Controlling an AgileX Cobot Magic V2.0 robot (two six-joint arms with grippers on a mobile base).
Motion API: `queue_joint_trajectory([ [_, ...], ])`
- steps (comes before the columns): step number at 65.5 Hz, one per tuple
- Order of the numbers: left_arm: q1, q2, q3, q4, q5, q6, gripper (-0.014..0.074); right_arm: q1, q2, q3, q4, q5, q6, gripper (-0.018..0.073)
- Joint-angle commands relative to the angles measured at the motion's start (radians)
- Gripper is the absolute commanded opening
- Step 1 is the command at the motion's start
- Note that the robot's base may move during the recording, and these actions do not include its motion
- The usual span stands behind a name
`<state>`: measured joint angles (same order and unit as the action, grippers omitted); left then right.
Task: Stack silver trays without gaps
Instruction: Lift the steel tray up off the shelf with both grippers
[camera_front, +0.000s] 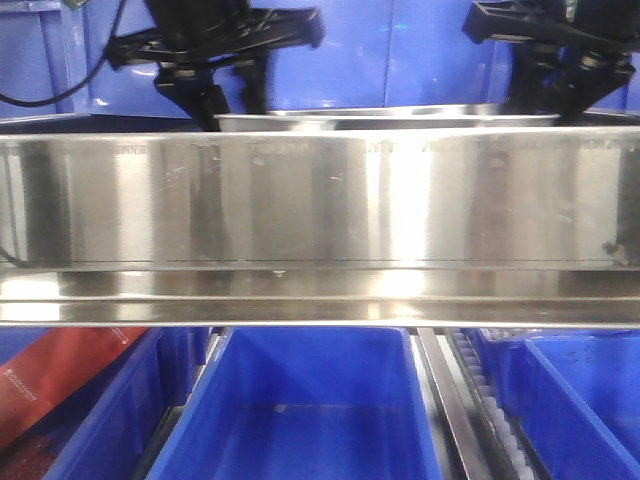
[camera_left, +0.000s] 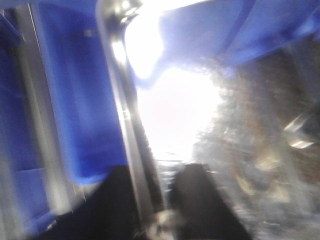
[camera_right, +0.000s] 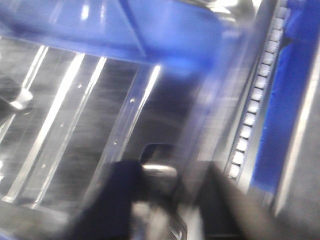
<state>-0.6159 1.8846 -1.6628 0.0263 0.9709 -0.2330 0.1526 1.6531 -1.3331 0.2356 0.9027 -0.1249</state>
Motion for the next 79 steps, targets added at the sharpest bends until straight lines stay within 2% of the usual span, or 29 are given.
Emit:
queue_joint_trajectory([
  [1,-0.007,-0.004,-0.008,-0.014,-0.020,-0.002,-0.0005,0.001,-0.002,-0.004,0.004,0.007,-0.017,-0.0093],
  [5,-0.007,-0.004,-0.008,-0.014,-0.020,-0.002,0.0002,0.001,-0.002,-0.004,0.004,0.007,-0.017,-0.0070],
  [31,-0.007,-0.013,-0.009,-0.026,-0.001,-0.002,-0.0008,0.001,-0.002,-0.009,0.013,0.016,-0.017,-0.0070],
  [47,-0.007,-0.056,-0.041,-0.010,0.027,-0.002,-0.0008,0.001,-0.002,-0.128,0.015,0.142,-0.017,-0.0070],
  [58,-0.007,-0.080,-0.088,-0.010,0.098,-0.002,-0.0008,0.001,-0.013,-0.230,0.022,0.252,-0.017,-0.0070],
  [79,-0.007,-0.145,-0.160,-0.010,0.159,-0.004,-0.0008,0.001,-0.096,-0.316,0.030,0.292,-0.017,-0.0070],
])
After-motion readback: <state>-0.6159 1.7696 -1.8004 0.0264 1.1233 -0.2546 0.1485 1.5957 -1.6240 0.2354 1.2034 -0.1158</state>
